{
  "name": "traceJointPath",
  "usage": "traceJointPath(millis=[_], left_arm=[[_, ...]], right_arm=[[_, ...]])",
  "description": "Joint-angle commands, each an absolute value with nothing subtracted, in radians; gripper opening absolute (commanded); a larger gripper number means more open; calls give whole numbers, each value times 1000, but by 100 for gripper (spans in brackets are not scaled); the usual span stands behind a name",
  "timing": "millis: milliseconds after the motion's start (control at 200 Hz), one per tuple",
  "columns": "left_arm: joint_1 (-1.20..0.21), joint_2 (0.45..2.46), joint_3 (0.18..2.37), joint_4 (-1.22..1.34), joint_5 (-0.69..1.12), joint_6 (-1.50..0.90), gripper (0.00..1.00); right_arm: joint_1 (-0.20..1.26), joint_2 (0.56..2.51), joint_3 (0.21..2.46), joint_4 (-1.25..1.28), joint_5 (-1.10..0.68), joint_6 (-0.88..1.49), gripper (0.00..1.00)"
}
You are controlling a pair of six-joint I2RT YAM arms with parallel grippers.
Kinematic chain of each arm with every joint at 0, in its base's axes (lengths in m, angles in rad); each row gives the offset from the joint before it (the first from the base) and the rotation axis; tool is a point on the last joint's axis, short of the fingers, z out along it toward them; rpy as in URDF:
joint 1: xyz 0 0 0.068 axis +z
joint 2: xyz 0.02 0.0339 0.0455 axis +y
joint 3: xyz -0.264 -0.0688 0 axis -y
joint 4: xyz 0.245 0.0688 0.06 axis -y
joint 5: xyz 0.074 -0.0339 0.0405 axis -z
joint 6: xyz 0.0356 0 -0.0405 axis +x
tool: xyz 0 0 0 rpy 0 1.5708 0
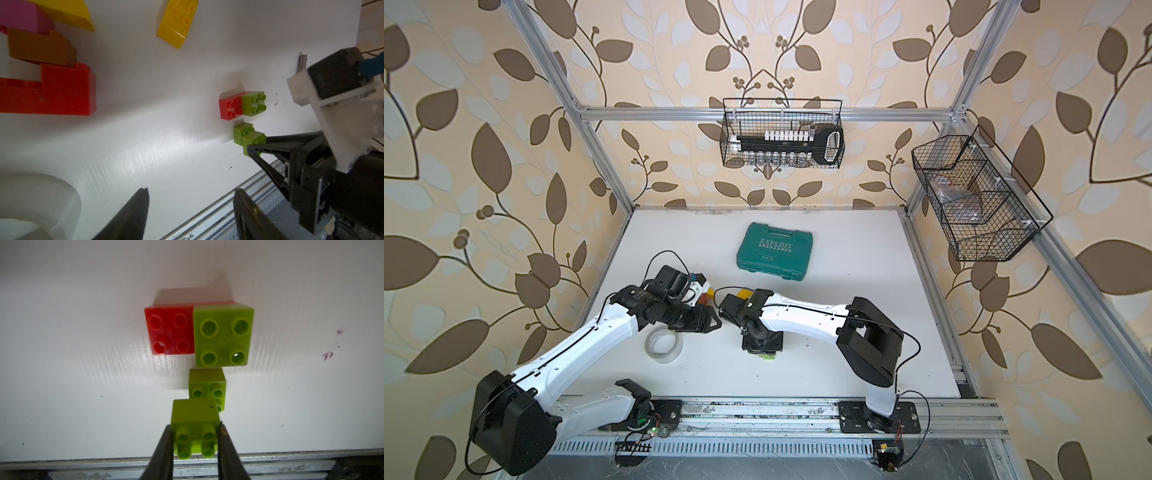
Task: Assemble the letter s with lego
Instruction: Assemble the lego brick with the lego brick.
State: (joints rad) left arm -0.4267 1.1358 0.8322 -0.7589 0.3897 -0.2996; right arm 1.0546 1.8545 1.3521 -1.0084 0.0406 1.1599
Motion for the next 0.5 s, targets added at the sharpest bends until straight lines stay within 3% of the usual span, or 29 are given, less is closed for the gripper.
traceJointPath(millis=[0, 495], left_arm=[[-434, 1115, 845, -773, 384, -306, 67], [-434, 1115, 845, -773, 384, -305, 67]], right_arm=[[1059, 1878, 1385, -1014, 37, 1166, 16], [1052, 1906, 1382, -1014, 52, 1152, 16]])
